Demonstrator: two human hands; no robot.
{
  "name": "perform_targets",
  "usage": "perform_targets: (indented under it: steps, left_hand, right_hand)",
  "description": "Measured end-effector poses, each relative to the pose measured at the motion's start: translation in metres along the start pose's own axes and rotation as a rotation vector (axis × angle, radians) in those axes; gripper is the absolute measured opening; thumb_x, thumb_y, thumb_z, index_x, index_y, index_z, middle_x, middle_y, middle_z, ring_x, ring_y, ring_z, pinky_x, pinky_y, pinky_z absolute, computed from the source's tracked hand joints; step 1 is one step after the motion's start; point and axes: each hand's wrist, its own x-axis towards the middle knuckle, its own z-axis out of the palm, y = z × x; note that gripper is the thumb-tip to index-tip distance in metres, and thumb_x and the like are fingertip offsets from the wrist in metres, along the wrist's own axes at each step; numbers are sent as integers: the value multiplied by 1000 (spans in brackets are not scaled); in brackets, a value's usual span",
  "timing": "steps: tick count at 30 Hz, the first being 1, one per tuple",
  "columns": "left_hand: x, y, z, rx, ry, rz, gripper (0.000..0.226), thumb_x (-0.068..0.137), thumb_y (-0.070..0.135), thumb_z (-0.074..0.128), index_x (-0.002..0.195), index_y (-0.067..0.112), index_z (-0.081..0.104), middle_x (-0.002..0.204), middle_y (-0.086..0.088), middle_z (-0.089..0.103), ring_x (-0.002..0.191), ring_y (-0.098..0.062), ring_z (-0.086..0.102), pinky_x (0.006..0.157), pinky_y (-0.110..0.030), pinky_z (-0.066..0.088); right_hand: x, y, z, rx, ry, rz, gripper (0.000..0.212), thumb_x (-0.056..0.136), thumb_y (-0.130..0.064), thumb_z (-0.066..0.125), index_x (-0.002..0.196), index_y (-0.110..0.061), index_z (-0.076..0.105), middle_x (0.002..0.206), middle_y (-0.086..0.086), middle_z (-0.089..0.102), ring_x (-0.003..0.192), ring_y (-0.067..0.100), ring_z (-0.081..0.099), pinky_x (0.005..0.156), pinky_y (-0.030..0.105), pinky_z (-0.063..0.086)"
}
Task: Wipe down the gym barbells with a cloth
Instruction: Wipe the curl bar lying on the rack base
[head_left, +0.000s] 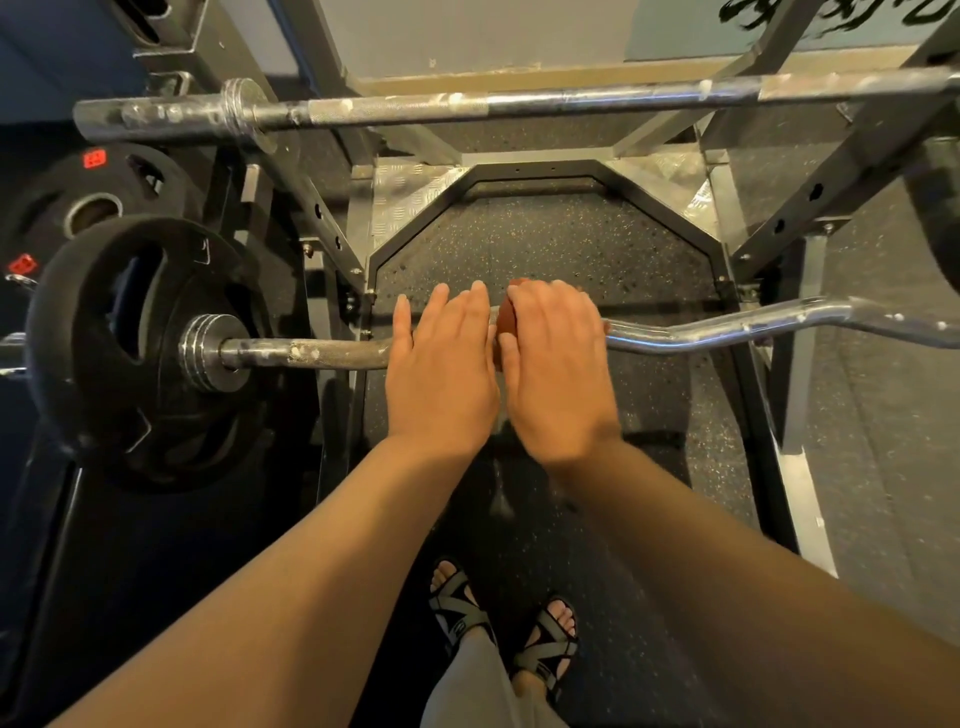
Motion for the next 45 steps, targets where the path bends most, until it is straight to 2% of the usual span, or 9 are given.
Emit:
perform_targets:
  steps: [3, 7, 13, 19, 26, 32, 37, 39, 45]
  left_hand:
    - [0, 1, -1, -22, -4, -7, 50, 110, 30, 30, 158, 18, 31, 155, 4, 45, 155, -19, 21, 128, -47, 4]
    - [0, 2, -1, -34, 1, -20, 49, 110, 31, 28, 158, 19, 31, 156, 4, 45, 155, -19, 21, 128, -47, 5]
    - [0, 1, 2, -12, -2, -17, 50, 110, 30, 29, 159, 18, 30, 159, 4, 41, 155, -19, 18, 128, -47, 4]
    - [0, 4, -2, -42, 1, -16, 49, 110, 26, 30, 158, 17, 31, 156, 1, 44, 155, -21, 21, 128, -42, 5]
    - [0, 3, -2, -33, -12, 2, 52, 108, 26, 37, 158, 14, 32, 158, -2, 43, 154, -24, 22, 128, -42, 6]
    - [0, 4, -4, -38, -7, -5, 48, 110, 27, 32, 156, 15, 35, 153, 0, 48, 153, -23, 25, 128, -44, 8]
    - [-1, 7, -3, -46, 12, -27, 47, 111, 28, 29, 157, 16, 34, 154, 2, 45, 154, -23, 22, 128, -43, 6]
    - [-1, 11, -1, -58, 29, -30, 47, 111, 28, 30, 156, 16, 36, 155, 0, 44, 154, -23, 22, 128, -43, 6]
    - [3, 18, 3, -143, 5, 76, 46, 110, 23, 35, 155, 16, 39, 158, -2, 42, 154, -20, 23, 128, -37, 2]
  right_hand:
    - [-1, 28, -17, -20, -44, -25, 43, 104, -31, 38, 142, -14, 47, 143, 6, 49, 138, 28, 41, 122, 52, 24]
    - [-5, 21, -16, -25, 56, 286, 48, 104, -36, 32, 141, -11, 49, 138, 11, 48, 138, 31, 39, 127, 52, 7]
    - [22, 1, -11, -23, -13, 71, 29, 104, -38, 39, 112, -18, 59, 111, 1, 59, 108, 24, 51, 100, 40, 39]
    - [-19, 9, 0, -70, 61, 77, 52, 107, -30, 35, 155, -10, 37, 156, 9, 41, 149, 34, 30, 125, 52, 19]
    - [29, -2, -8, -95, 51, 141, 39, 106, -38, 32, 107, -18, 65, 107, 1, 66, 99, 27, 56, 86, 43, 44]
    - [-6, 29, -22, 29, -35, 37, 45, 104, -37, 47, 142, -14, 48, 135, 3, 54, 127, 24, 47, 112, 42, 38]
    - [3, 33, -22, -28, 55, 231, 28, 106, -38, 36, 106, -21, 59, 101, -2, 56, 101, 24, 51, 93, 41, 42]
    - [10, 16, -16, 6, 113, 291, 33, 105, -35, 36, 107, -16, 62, 105, 2, 60, 106, 26, 52, 98, 45, 42]
    - [2, 36, -19, -30, 23, 33, 28, 106, -36, 37, 118, -20, 57, 110, -1, 58, 103, 21, 50, 96, 38, 39]
